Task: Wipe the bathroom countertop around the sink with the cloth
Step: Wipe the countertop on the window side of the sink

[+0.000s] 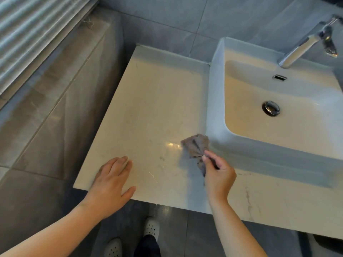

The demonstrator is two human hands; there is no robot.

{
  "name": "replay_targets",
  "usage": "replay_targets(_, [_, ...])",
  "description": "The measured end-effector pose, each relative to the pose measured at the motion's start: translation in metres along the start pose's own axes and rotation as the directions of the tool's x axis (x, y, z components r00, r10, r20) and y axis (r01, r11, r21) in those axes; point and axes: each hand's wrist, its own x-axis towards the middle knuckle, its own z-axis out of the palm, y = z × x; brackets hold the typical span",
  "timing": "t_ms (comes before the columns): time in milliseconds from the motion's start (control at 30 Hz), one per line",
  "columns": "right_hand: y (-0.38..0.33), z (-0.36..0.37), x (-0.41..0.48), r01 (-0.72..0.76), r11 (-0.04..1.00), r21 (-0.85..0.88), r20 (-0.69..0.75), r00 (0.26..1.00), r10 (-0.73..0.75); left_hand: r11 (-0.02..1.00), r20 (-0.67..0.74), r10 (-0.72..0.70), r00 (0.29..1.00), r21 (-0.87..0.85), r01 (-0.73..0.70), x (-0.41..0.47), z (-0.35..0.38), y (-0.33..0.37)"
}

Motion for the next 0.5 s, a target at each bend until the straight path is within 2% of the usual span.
replay_targets(67, [0.012, -0.007, 0.018, -0.007, 0.997, -0.079, -0.033, 0.999, 0.004, 1.0, 0.006, -0.001, 1.0, -0.011, 0.001, 0.001, 0.0, 0.0])
replay_targets(200, [0.036, -0.002, 0.027, 0.017, 0.976, -0.219, 0.015, 1.0, -0.014, 1.0, 0.001, -0.006, 1.0, -0.013, 0.006, 0.0, -0.001, 0.0])
replay_targets(333, [0.04, 0.013, 0.006, 0.01, 0.984, -0.178, -0.023, 1.0, -0.015, 1.0, 0.006, -0.011, 1.0, -0.021, 0.011, 0.0, -0.003, 0.001])
replay_targets(500, [0.031, 0.036, -0.04, 0.083, 0.982, -0.172, 0.052, 0.996, -0.075, 1.0, 0.023, -0.011, 1.0, -0.013, 0.011, 0.0, -0.005, 0.001])
